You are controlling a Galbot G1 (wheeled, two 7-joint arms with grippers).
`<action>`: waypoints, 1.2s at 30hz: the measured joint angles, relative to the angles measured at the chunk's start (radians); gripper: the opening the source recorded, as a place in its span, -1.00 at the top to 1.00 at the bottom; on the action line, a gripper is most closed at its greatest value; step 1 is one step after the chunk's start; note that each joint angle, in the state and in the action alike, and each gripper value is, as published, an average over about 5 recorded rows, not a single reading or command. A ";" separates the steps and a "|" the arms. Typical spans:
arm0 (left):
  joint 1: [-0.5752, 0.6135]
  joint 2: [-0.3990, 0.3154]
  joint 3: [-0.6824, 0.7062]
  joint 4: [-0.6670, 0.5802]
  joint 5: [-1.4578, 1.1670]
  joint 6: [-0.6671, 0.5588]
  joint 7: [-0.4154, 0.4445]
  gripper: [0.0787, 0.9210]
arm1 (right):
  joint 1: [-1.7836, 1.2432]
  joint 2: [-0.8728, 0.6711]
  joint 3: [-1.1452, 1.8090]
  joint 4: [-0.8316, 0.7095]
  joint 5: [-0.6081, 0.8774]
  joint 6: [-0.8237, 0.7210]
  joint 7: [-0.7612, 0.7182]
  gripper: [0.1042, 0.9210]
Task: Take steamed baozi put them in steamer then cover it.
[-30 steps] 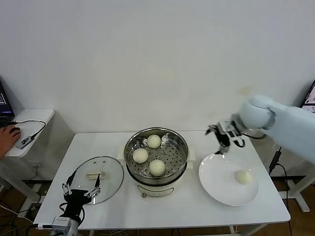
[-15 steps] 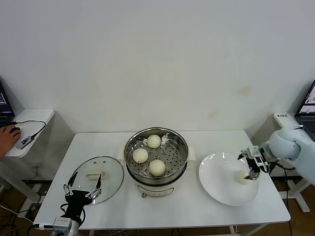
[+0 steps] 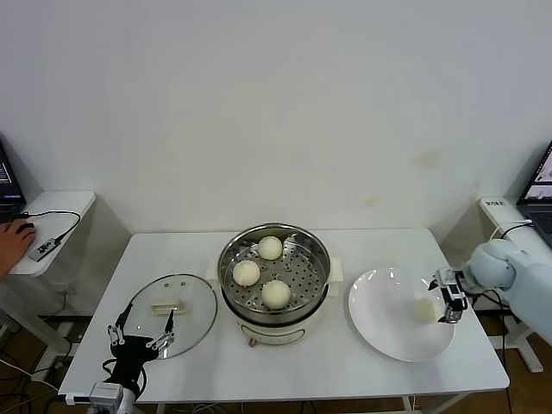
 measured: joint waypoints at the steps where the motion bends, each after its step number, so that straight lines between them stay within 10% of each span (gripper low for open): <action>1: 0.000 0.000 0.000 0.001 0.000 0.000 0.000 -0.77 | -0.003 0.007 0.001 -0.009 -0.004 0.000 -0.001 -0.76; 19: 0.000 -0.005 0.000 -0.003 0.005 0.001 -0.001 -0.77 | -0.021 0.061 0.024 -0.073 -0.030 -0.006 -0.028 -0.21; 36: -0.009 -0.004 0.008 -0.001 0.009 0.002 -0.004 -0.77 | 0.209 -0.001 -0.110 0.051 0.091 -0.070 -0.076 -0.17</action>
